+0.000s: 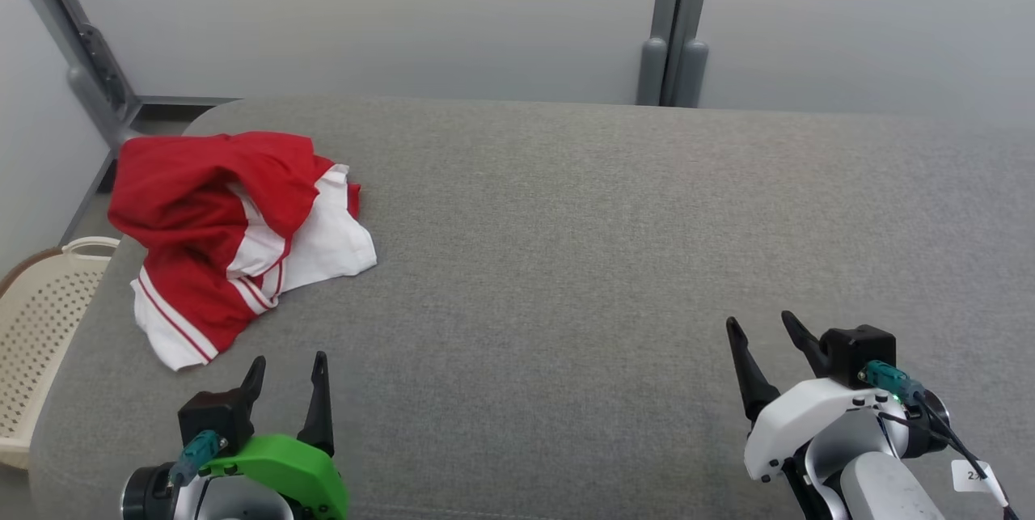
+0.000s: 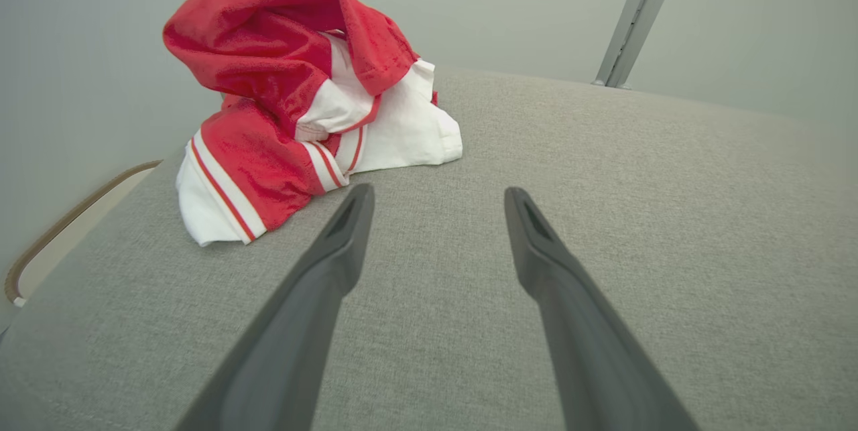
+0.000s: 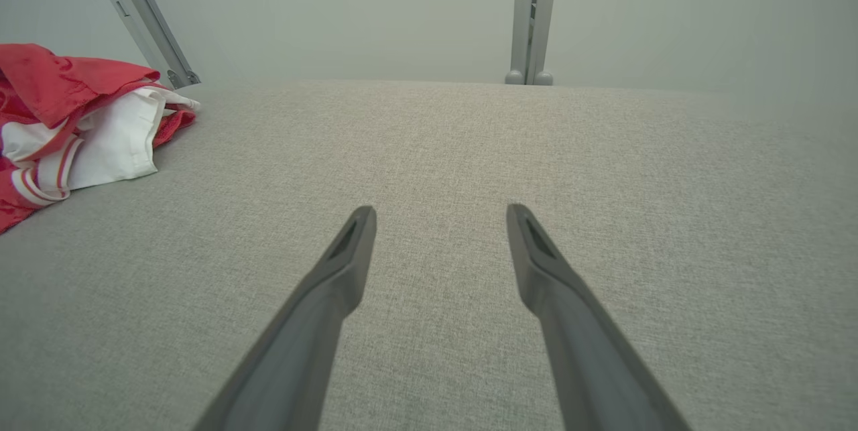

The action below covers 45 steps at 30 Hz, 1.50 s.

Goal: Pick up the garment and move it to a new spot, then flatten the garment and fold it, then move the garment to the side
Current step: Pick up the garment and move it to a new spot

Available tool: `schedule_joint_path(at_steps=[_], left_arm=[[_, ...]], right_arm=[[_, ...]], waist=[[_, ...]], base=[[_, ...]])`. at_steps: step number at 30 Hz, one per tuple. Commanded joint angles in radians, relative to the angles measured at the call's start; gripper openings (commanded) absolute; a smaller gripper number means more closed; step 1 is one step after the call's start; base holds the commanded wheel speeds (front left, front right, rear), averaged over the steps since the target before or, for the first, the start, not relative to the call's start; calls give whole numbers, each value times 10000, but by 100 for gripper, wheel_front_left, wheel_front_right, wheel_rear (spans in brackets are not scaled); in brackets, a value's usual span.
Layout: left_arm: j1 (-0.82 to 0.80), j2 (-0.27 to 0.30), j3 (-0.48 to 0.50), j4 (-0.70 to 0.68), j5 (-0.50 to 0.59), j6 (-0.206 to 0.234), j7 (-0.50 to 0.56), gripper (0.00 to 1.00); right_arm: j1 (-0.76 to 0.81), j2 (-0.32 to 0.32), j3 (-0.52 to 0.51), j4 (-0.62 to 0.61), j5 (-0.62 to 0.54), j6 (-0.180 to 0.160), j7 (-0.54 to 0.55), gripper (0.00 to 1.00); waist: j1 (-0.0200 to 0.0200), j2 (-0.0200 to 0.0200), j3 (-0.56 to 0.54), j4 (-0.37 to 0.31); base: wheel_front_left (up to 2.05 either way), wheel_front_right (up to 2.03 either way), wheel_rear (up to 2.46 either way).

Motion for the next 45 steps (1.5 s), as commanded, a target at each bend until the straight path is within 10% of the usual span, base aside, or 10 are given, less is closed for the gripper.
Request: schedule_joint_path(at_steps=[1,20,45], left_arm=[[-33,121,3,-38,-33,66,27,100],[186,435,21,-458,-152,283,316,100],[-2699,336,-343,1519,-746,-469,1837,100]], right_arm=[[50,-39,-10,16,64,2,-66,100],[-102,-43,177,413,419,1,-354,100],[-222,-43,425,-528,44,1,219,100]], waist=[[1,0,-5,434],[1,0,15,2514],[1,0,1063,2488]], base=[[0,0,0],[0,0,0],[0,0,0]])
